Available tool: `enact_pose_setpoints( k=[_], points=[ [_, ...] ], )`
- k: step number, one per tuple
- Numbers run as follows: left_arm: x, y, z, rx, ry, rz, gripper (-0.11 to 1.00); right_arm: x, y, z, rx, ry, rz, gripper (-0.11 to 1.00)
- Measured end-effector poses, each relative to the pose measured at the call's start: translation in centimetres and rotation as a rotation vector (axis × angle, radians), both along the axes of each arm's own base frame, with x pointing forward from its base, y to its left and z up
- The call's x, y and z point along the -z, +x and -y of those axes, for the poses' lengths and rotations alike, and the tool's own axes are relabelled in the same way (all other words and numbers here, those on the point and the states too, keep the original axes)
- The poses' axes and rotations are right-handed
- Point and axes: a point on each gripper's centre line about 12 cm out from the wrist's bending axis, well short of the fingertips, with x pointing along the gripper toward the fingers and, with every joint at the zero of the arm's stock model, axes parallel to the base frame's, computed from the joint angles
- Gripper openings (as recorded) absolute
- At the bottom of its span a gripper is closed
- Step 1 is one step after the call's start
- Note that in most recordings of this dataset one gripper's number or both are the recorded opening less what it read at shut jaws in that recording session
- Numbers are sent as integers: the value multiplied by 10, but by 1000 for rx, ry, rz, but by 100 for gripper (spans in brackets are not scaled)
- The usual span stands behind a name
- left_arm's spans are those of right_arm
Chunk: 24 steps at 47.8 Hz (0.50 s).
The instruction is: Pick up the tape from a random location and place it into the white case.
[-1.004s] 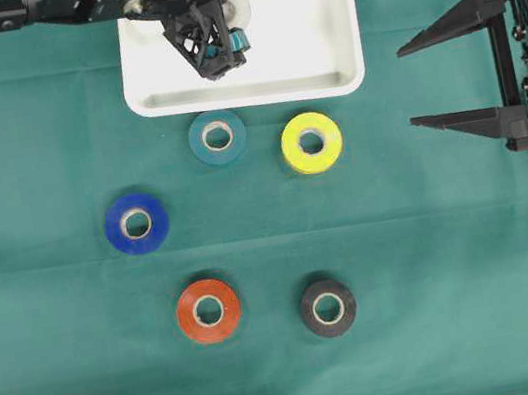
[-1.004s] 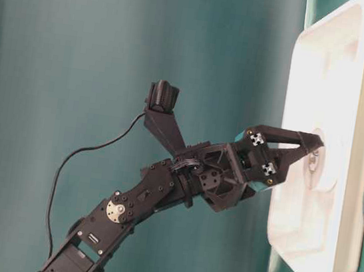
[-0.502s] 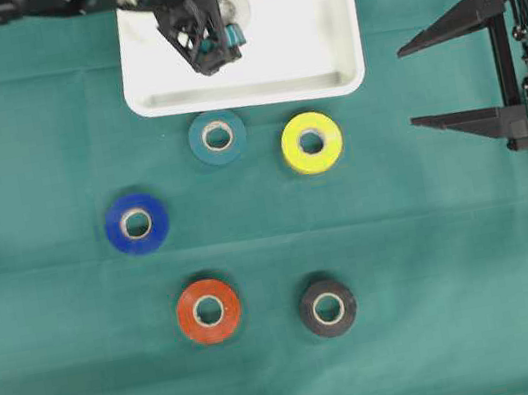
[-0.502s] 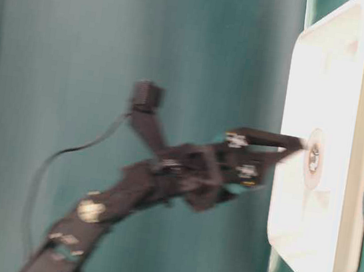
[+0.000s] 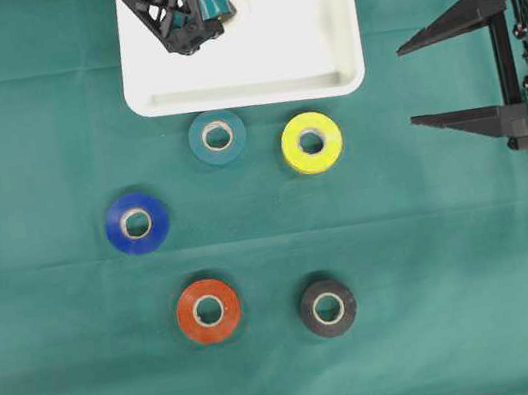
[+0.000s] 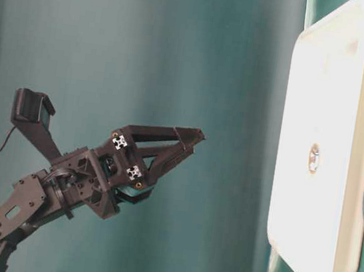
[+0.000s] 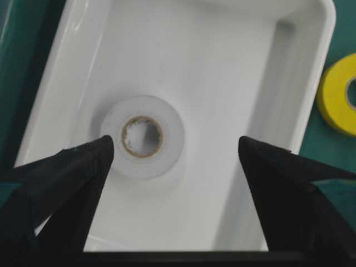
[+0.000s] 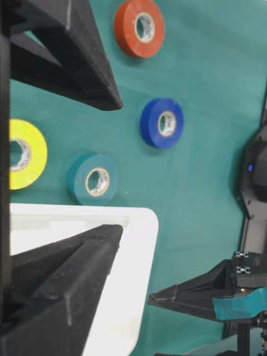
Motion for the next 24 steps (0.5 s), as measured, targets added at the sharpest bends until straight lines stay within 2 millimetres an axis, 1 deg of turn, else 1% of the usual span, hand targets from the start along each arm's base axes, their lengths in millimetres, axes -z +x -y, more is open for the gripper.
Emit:
enact_pose_setpoints(
  k=[4, 9, 13, 16, 19, 22, 24],
  points=[
    [2, 0, 2, 3, -3, -2, 98, 0, 0, 0, 0, 0, 0, 92],
    [4, 2, 16, 32, -6, -8, 98, 0, 0, 0, 0, 0, 0, 92],
    [7, 7, 36, 79, -9, -13, 98, 0, 0, 0, 0, 1, 0, 92],
    [7, 11, 57, 127, -8, -14, 98, 0, 0, 0, 0, 1, 0, 92],
    [7, 13, 73, 166, -5, -11, 98, 0, 0, 0, 0, 1, 0, 92],
    [5, 15, 87, 198, -4, 1, 98, -1, 0, 0, 0, 1, 2, 92],
    [5, 15, 92, 212, -1, 7, 98, -1, 0, 0, 0, 1, 2, 92]
  ],
)
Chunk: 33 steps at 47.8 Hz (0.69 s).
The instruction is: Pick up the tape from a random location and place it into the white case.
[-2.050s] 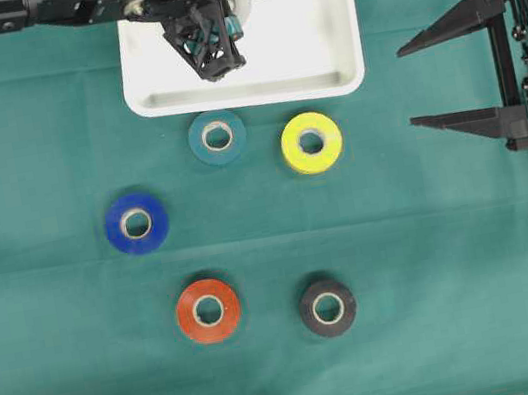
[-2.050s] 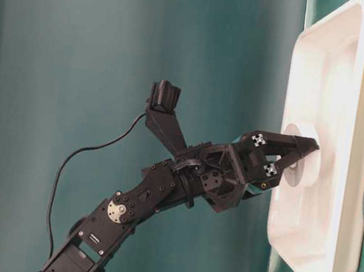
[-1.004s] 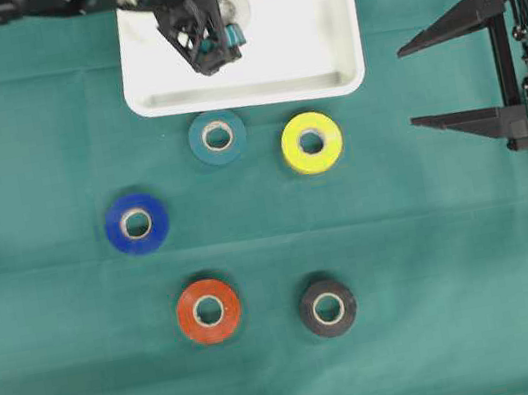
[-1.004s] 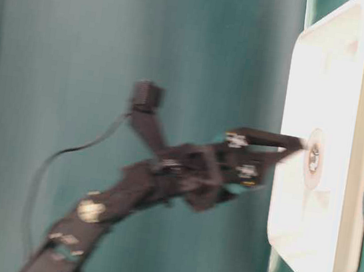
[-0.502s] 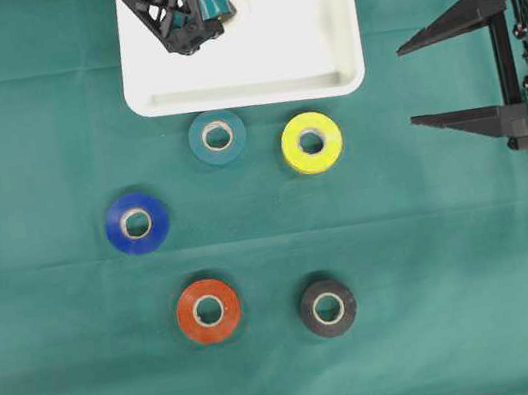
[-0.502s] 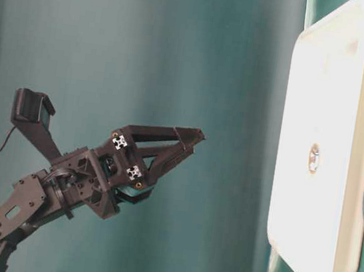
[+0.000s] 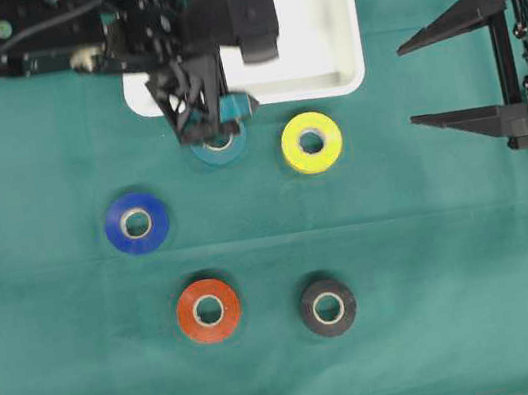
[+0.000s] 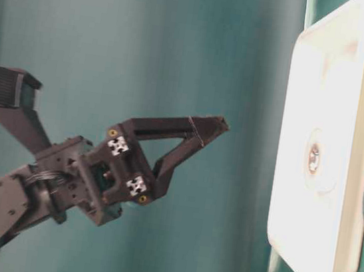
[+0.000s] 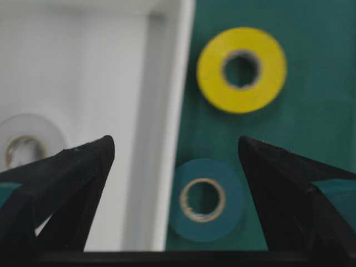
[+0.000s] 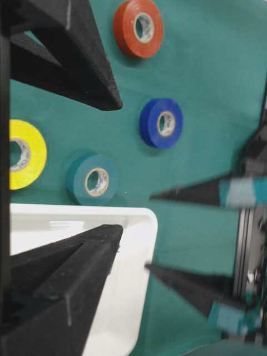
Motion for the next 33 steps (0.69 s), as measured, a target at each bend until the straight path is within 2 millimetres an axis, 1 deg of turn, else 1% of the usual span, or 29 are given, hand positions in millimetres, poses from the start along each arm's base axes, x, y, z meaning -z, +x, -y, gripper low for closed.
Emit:
enact_pose_setpoints(
  k=[3, 9, 16, 20, 26, 28, 33],
  points=[
    [-3, 0, 6, 13, 1, 14, 98, 0, 0, 0, 0, 0, 0, 92],
    [-7, -6, 7, 12, 1, 28, 98, 0, 0, 0, 0, 1, 0, 92],
    [-17, -21, 8, 12, 5, 63, 98, 0, 0, 0, 0, 1, 2, 92],
    [-24, -33, 10, 12, 7, 96, 98, -1, 0, 0, 0, 1, 3, 92],
    [-35, -57, 12, 12, 16, 179, 98, -2, -1, 0, 1, 3, 8, 92],
    [-40, -67, 13, 12, 20, 214, 98, -2, -1, 0, 0, 1, 8, 92],
    [-43, -91, 16, 12, 27, 284, 98, -3, -1, 0, 1, 3, 11, 92]
  ],
)
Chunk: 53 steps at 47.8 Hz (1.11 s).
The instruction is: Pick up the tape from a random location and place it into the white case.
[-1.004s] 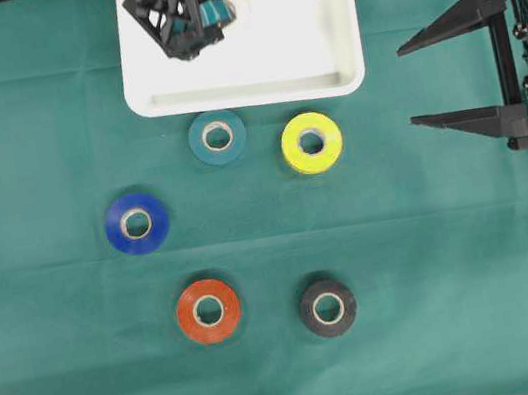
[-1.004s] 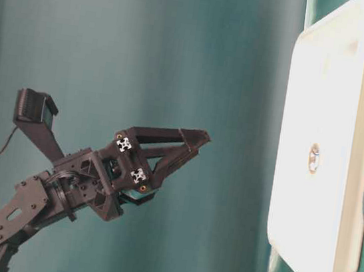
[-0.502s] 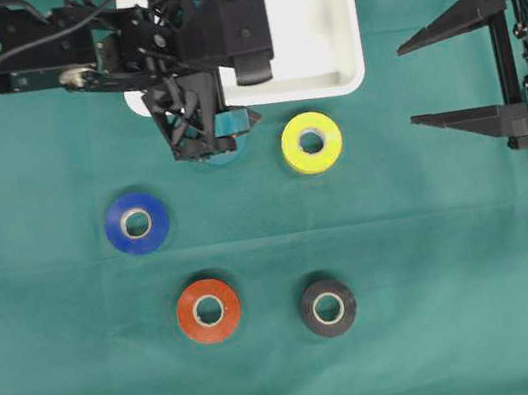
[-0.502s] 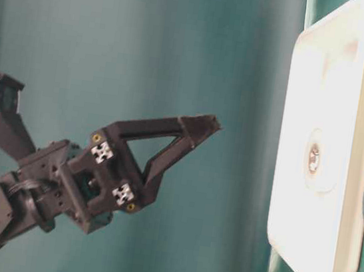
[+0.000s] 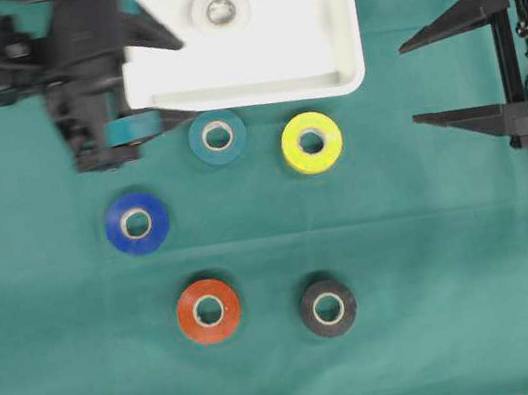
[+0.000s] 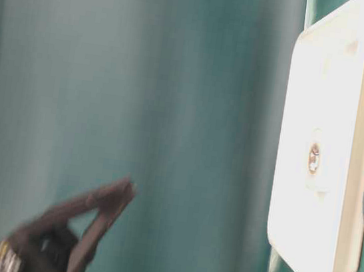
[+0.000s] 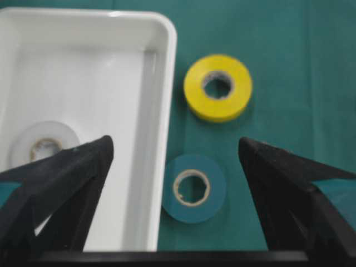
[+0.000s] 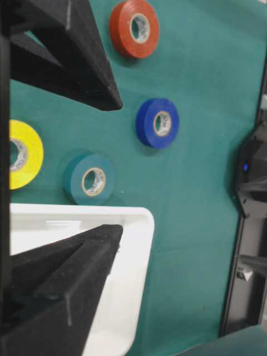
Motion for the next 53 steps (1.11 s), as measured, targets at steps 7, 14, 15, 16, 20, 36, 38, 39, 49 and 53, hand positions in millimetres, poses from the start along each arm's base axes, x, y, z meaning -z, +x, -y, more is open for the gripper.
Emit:
enact_pose_setpoints(
  k=[7, 14, 15, 16, 20, 36, 38, 39, 49, 53],
  points=[
    [-4, -35, 4, 0, 7, 78, 98, 0, 0, 0, -1, -3, 0, 92],
    [-7, -73, 9, 6, 15, 165, 98, -1, 0, 0, -1, -3, 3, 92],
    [-8, -78, 10, 6, 16, 182, 98, -1, -1, 0, -1, -3, 5, 92],
    [-8, -82, 11, 6, 17, 194, 98, 0, -1, 0, -1, -3, 2, 92],
    [-5, -96, 12, 8, 20, 226, 98, 0, -1, 0, -1, -3, 3, 92],
    [38, -136, 16, 6, 17, 242, 98, 7, -2, 0, 0, 2, -14, 92],
    [43, -139, 17, 6, 18, 245, 98, 8, -3, 0, 0, 2, -18, 92],
    [47, -141, 17, 6, 18, 246, 98, 9, -3, 0, 0, 2, -20, 92],
    [68, -151, 18, 4, 18, 290, 98, 18, -4, 0, 0, 2, -44, 92],
    [70, -151, 18, 4, 15, 294, 98, 19, -3, 0, 0, 2, -49, 92]
  ],
)
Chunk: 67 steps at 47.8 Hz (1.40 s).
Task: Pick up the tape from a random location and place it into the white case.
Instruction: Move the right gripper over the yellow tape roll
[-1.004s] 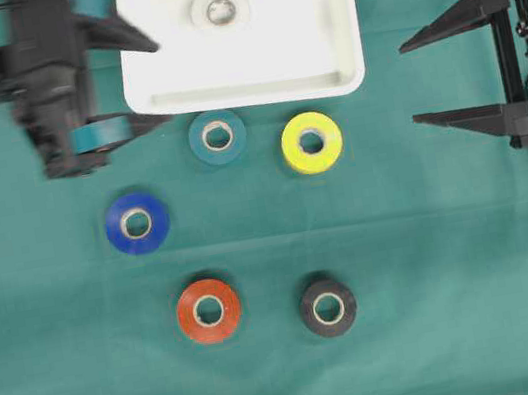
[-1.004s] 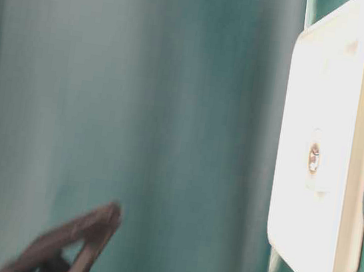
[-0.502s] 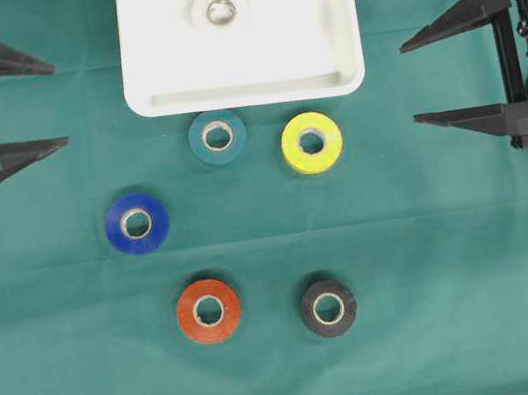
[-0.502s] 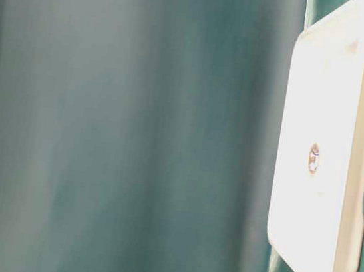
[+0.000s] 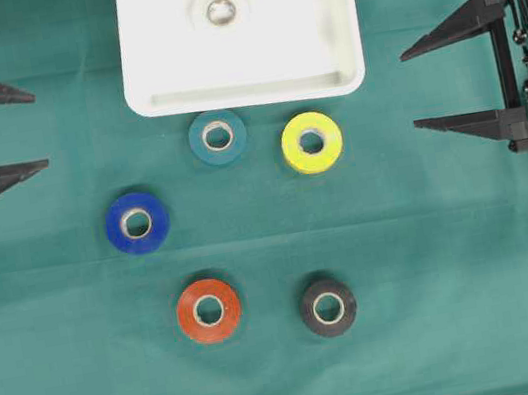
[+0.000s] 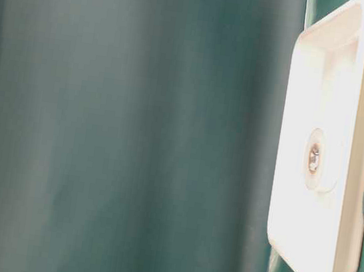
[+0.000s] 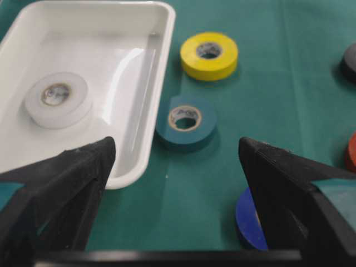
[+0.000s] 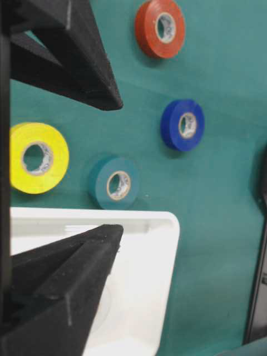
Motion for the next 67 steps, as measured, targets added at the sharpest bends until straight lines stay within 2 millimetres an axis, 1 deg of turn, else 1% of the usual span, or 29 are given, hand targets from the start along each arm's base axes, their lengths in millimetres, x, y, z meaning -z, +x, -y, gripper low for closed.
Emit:
enact_pose_setpoints(
  k=[23, 50, 67],
  points=[
    [-1, 0, 0, -1, -4, 5, 98, 1, 0, 0, 3, 13, -3, 92],
    [0, 0, 0, -3, -6, 4, 98, 3, -1, -13, -53, 19, -19, 92],
    [0, 0, 0, -4, -7, 5, 98, 3, -1, -13, -53, 20, -19, 92]
  ],
)
